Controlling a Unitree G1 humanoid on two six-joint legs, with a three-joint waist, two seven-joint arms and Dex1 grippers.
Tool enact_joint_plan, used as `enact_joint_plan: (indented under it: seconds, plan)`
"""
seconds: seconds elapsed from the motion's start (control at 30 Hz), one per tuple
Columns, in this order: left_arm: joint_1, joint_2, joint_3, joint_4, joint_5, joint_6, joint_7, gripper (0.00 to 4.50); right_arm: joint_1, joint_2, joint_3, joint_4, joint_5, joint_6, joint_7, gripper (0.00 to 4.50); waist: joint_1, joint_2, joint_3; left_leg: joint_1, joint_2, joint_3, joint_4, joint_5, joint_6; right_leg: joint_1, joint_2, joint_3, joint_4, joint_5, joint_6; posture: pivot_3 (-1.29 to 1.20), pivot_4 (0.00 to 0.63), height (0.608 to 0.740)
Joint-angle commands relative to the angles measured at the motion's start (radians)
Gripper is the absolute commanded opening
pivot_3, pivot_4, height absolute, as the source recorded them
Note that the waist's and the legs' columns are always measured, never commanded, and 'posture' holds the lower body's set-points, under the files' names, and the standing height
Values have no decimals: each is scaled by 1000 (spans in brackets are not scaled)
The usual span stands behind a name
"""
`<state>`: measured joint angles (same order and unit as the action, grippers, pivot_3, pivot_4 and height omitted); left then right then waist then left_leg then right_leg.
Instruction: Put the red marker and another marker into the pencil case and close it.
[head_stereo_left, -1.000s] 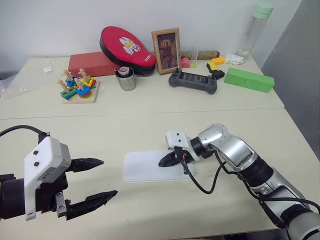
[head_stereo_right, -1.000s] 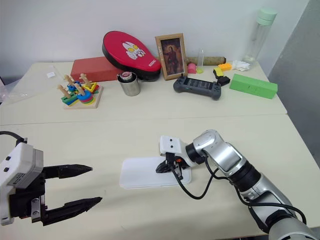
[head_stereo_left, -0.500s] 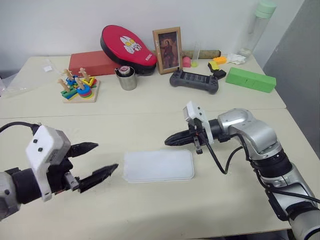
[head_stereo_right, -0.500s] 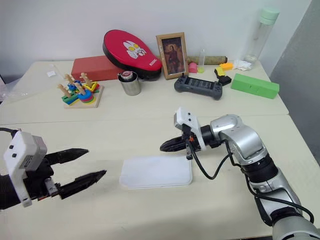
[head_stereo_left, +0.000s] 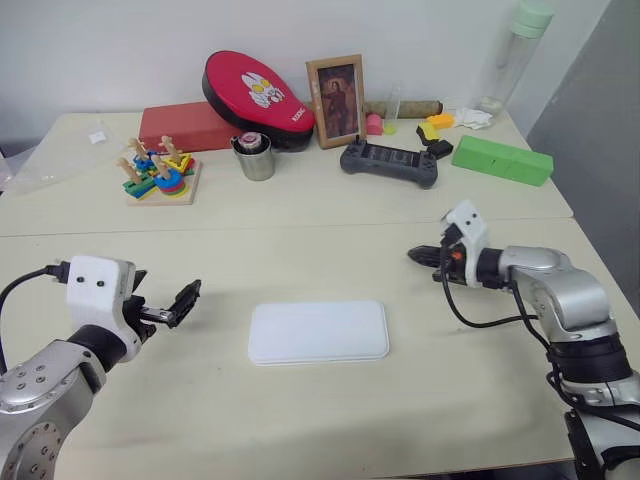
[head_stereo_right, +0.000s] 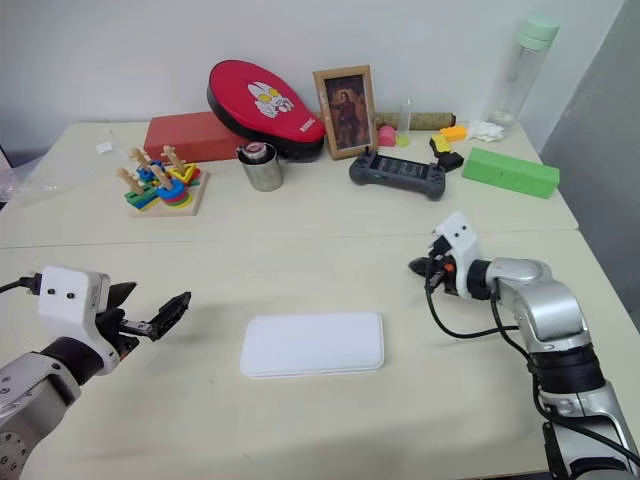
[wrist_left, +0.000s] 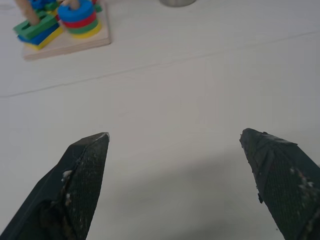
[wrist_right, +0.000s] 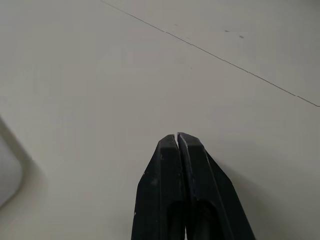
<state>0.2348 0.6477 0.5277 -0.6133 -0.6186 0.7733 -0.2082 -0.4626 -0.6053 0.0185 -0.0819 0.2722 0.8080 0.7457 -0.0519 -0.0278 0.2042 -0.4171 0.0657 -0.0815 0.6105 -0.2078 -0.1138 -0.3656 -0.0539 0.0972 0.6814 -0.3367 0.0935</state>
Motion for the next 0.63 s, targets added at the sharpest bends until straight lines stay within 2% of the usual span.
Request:
enact_joint_plan:
  seconds: [0.03,0.23,0.63]
  plan:
    - [7,-40,-11,79,103,-112,3,4473,57,-16,-45,-10,-15,-20,-47,43,1,0,0,0,0,0,0,0,0,0,0,0,0,0,0,0,150,740]
    - [29,-78,-8,153,189,-212,-19,4473,92,-29,-79,16,-19,-40,-77,43,-1,0,0,1,0,0,1,0,0,2,0,0,0,0,1,0,150,740]
    - [31,-90,-21,126,201,-223,-75,4473,70,-54,-92,51,3,-72,-53,43,2,-1,0,1,0,0,2,1,1,4,0,-1,0,1,2,0,150,740]
